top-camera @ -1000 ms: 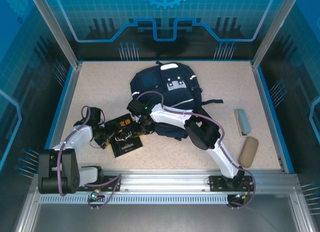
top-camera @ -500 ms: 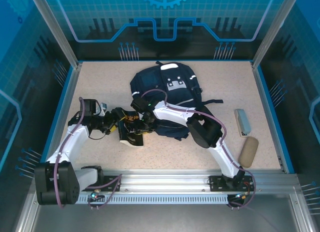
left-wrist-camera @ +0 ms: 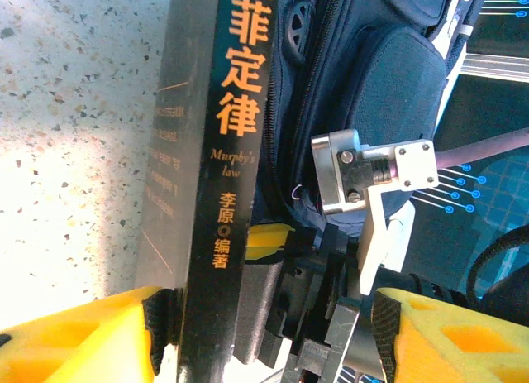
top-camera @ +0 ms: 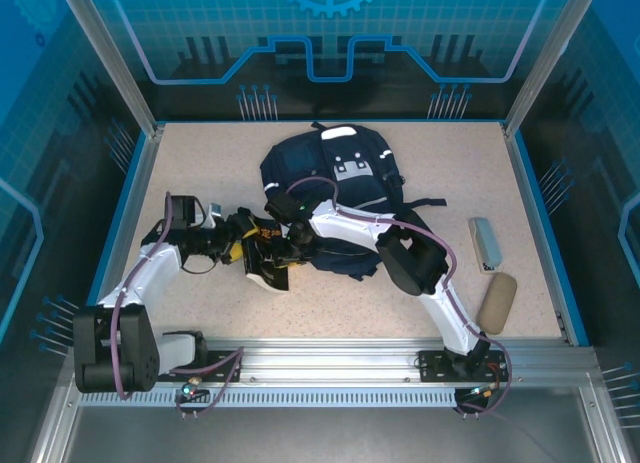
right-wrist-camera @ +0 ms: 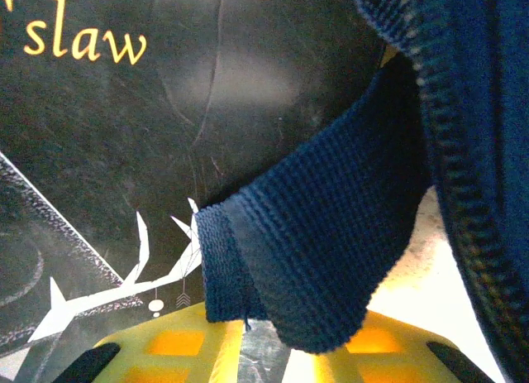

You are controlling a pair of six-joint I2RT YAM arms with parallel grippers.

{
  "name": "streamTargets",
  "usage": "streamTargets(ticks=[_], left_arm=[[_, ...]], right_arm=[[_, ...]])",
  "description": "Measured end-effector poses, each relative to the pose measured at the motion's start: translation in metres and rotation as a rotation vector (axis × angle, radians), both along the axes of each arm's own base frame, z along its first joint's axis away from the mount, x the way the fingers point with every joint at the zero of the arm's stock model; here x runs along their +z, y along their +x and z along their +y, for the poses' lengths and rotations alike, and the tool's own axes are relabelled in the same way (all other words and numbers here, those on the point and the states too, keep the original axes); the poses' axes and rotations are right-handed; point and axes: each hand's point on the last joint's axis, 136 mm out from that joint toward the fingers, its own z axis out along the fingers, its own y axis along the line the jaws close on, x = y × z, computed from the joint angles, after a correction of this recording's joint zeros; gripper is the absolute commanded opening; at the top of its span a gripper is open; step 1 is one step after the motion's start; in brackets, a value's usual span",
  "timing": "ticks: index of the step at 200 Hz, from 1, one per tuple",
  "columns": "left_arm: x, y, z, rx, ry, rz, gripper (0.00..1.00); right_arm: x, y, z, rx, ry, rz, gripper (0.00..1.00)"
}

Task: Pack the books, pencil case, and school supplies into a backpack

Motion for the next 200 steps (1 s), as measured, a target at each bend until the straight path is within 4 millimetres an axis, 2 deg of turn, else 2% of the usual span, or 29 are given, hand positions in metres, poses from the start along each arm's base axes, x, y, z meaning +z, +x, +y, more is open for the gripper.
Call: streamTargets(ticks=[59, 105, 136, 159, 200], left_arm=[[-0.012, -0.004, 0.003, -0.012, 0.032, 0.037, 0.49], [-0.027, -0.009, 0.008, -0.020, 0.083, 0.087, 0.24], [-0.031, -0.011, 0.021, -0.006, 0.185, 0.105, 0.11], [-0.025, -0.014, 0.030, 0.027, 0.253, 0.092, 0.06], [0.012, -0.006, 0.041, 0.087, 0.317, -0.039, 0.04]], right_arm=[[0.000, 0.000, -0.004, -0.012, 0.001, 0.002, 0.28], [0.001, -0.001, -0.005, -0.012, 0.005, -0.001, 0.31], [0.009, -0.001, -0.005, -0.007, 0.016, -0.013, 0.39], [0.032, 0.000, -0.004, 0.011, 0.054, -0.048, 0.51], [0.109, 0.005, -0.006, 0.019, 0.183, -0.187, 0.74]])
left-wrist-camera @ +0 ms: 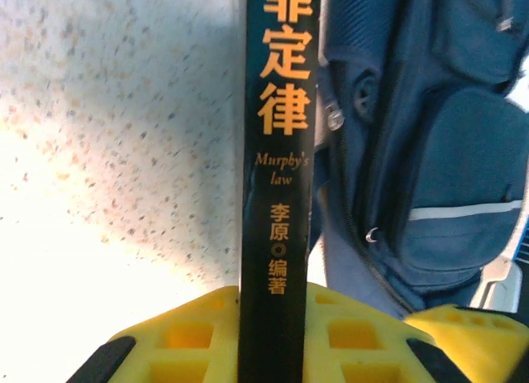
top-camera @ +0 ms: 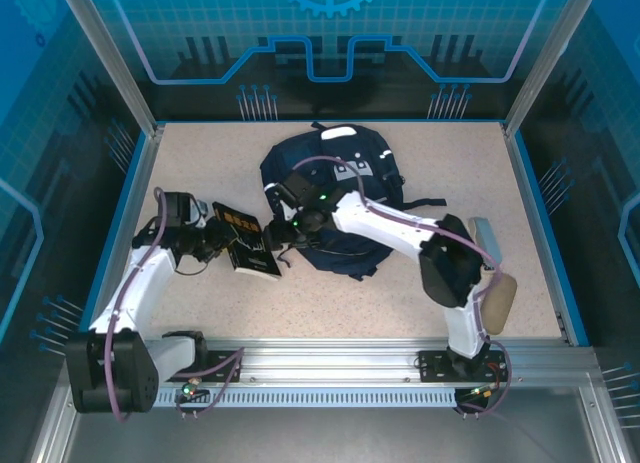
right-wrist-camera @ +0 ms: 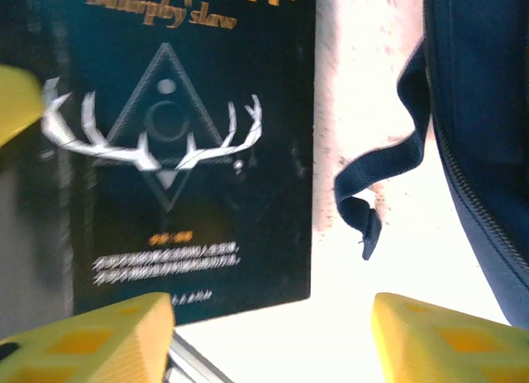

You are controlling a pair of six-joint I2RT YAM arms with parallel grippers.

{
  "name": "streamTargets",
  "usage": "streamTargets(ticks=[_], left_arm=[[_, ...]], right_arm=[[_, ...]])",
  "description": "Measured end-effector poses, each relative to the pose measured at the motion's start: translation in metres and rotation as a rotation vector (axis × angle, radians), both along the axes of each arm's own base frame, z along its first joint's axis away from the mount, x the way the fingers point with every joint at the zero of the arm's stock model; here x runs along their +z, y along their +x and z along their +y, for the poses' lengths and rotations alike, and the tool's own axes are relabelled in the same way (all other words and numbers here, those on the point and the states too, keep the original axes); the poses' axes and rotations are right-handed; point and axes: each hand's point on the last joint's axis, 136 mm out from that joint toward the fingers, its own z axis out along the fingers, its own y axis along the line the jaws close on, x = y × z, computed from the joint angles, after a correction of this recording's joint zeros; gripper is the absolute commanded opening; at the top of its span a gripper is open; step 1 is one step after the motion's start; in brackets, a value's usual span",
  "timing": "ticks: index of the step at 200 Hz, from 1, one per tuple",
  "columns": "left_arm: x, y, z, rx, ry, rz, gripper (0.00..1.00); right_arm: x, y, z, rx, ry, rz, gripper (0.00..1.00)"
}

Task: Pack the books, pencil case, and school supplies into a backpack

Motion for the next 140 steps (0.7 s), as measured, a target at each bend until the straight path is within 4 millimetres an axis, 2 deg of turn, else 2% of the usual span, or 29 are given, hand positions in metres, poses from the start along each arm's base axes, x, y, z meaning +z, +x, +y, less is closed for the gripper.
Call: streamTargets(ticks=[17, 34, 68, 89, 112, 140], left_arm=[[0.017, 0.004, 0.000, 0.016, -0.009, -0.072, 0.04], [0.039, 0.013, -0.002, 0.035, -0.044, -0.160, 0.04], [0.080, 0.035, -0.015, 0.045, -0.146, -0.322, 0.04], [0.104, 0.047, -0.028, 0.039, -0.215, -0.402, 0.03], [0.122, 0.057, -0.051, 0.015, -0.283, -0.459, 0.04], [0.139, 0.069, -0.084, -0.006, -0.343, -0.504, 0.04]], right_arm=[[0.024, 0.003, -0.012, -0.017, 0.043, -0.051, 0.83], [0.039, 0.015, -0.035, -0.084, 0.070, -0.090, 0.89], [0.051, 0.044, -0.094, -0.244, 0.127, -0.133, 0.94], [0.058, 0.054, -0.121, -0.335, 0.200, -0.139, 0.97], [0.066, 0.057, -0.130, -0.393, 0.330, -0.125, 0.99], [0.080, 0.063, -0.123, -0.456, 0.550, -0.084, 1.00]])
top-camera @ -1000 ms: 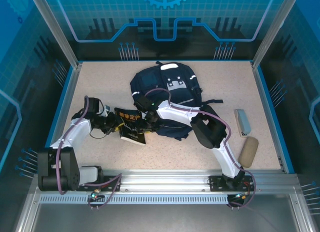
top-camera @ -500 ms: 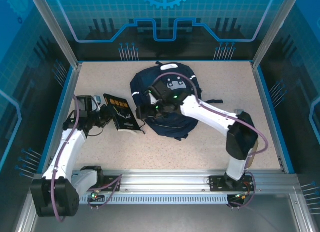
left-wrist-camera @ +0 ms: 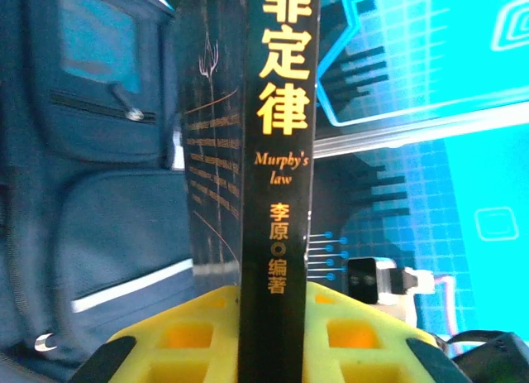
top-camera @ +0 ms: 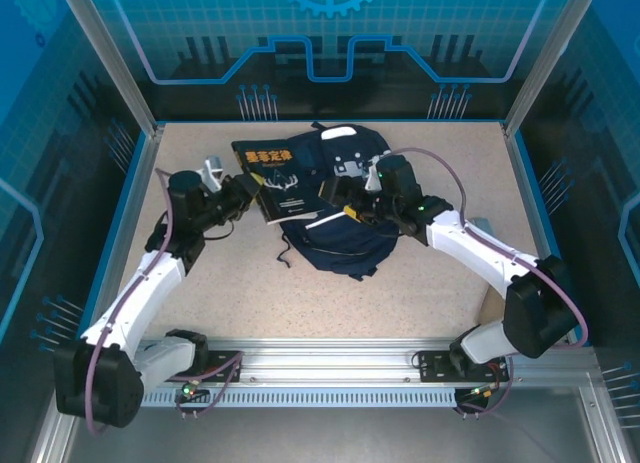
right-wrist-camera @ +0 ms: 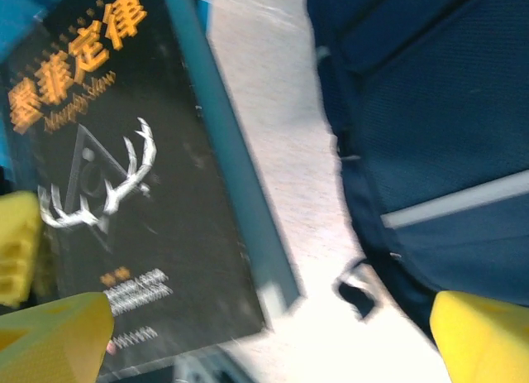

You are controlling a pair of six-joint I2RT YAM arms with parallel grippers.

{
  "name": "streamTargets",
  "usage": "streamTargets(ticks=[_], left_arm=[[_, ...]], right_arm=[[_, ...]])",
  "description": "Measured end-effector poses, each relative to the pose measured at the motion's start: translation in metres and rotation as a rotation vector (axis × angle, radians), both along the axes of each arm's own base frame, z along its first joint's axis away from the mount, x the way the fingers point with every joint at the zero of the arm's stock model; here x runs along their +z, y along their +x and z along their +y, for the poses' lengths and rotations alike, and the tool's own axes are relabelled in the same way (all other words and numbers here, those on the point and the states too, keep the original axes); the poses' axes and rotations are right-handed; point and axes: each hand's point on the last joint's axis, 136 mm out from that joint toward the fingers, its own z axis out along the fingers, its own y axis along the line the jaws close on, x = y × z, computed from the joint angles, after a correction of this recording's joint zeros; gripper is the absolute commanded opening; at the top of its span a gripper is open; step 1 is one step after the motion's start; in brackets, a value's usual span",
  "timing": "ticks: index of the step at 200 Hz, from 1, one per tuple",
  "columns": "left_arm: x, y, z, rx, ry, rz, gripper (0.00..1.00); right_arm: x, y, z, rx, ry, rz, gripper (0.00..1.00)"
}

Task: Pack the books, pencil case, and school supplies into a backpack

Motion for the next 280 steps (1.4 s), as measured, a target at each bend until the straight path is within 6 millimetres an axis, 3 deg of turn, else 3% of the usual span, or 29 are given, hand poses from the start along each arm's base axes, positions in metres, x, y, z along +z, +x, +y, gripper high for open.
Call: streamTargets(ticks=[20, 67, 119, 184, 232, 280], left_arm=[[0.012, 0.012, -0.014, 0.007, -0.042, -0.028, 0.03], [0.032, 0.045, -0.018, 0.082, -0.111, -0.081, 0.03], [0.038, 0.052, -0.025, 0.106, -0.138, -0.097, 0.03], [0.039, 0.050, -0.036, 0.140, -0.147, -0.093, 0.02], [0.039, 0.052, -0.033, 0.161, -0.147, -0.093, 0.02], [0.034, 0.052, -0.031, 0.172, -0.141, -0.085, 0.02]], right_arm=[[0.013, 0.006, 0.009, -0.014, 0.136, 0.011, 1.00], [0.052, 0.014, 0.022, -0.021, 0.361, 0.004, 1.00], [0.057, 0.019, 0.025, -0.040, 0.445, 0.040, 1.00], [0.046, 0.039, 0.038, -0.057, 0.530, 0.104, 0.99], [0.063, 0.042, 0.037, -0.057, 0.603, 0.080, 0.92], [0.066, 0.046, 0.035, -0.065, 0.636, 0.085, 0.81]])
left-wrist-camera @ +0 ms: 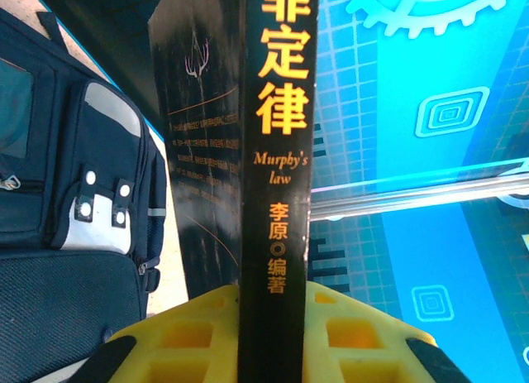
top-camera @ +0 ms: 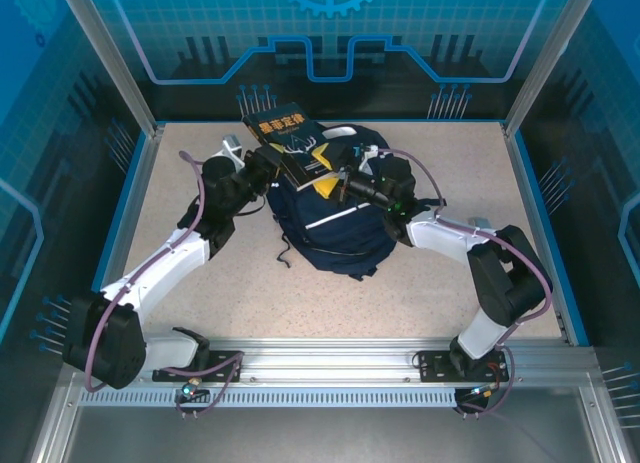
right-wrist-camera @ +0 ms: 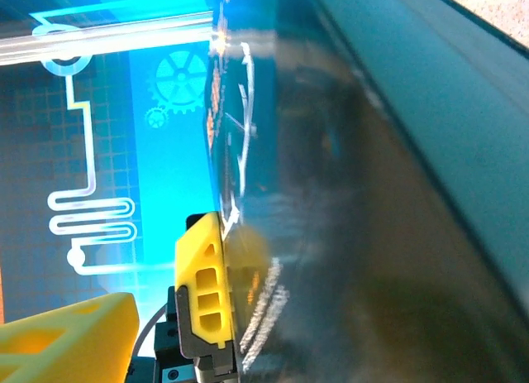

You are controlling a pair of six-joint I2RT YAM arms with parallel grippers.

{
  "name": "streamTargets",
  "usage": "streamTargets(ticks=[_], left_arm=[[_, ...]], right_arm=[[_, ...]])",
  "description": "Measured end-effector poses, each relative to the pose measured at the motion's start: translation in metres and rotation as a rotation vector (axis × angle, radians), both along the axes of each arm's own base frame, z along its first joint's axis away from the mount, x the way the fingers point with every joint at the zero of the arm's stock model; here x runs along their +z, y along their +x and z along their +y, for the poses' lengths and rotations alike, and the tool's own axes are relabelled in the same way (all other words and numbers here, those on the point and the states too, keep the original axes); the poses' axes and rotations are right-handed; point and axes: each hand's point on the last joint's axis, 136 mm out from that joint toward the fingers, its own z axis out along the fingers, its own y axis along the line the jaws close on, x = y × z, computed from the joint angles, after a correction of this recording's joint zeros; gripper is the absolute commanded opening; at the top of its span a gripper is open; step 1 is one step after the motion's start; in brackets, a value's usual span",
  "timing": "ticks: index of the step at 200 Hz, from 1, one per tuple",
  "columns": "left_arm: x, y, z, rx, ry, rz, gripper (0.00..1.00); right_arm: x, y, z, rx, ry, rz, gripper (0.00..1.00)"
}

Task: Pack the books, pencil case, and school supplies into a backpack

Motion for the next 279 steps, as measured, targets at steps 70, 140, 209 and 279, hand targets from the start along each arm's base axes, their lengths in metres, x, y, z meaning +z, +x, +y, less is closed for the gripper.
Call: streamTargets(ticks=[70, 140, 209, 279], left_arm=[[-0.002, -0.005, 0.004, 0.011, 0.004, 0.007, 0.02], [-0.007, -0.019, 0.010, 0.015, 0.030, 0.046, 0.26], [-0.048, -0.041, 0.009, -0.081, 0.272, 0.197, 0.88], [-0.065, -0.063, -0.001, -0.325, 0.644, 0.221, 0.91]], right_arm=[[-0.004, 0.002, -0.004, -0.007, -0.011, 0.013, 0.55], [-0.014, -0.002, -0.003, 0.015, -0.053, 0.038, 0.14], [-0.039, -0.013, -0.022, -0.004, -0.296, 0.077, 0.06], [-0.015, -0.047, -0.124, -0.160, -0.749, -0.021, 0.06]])
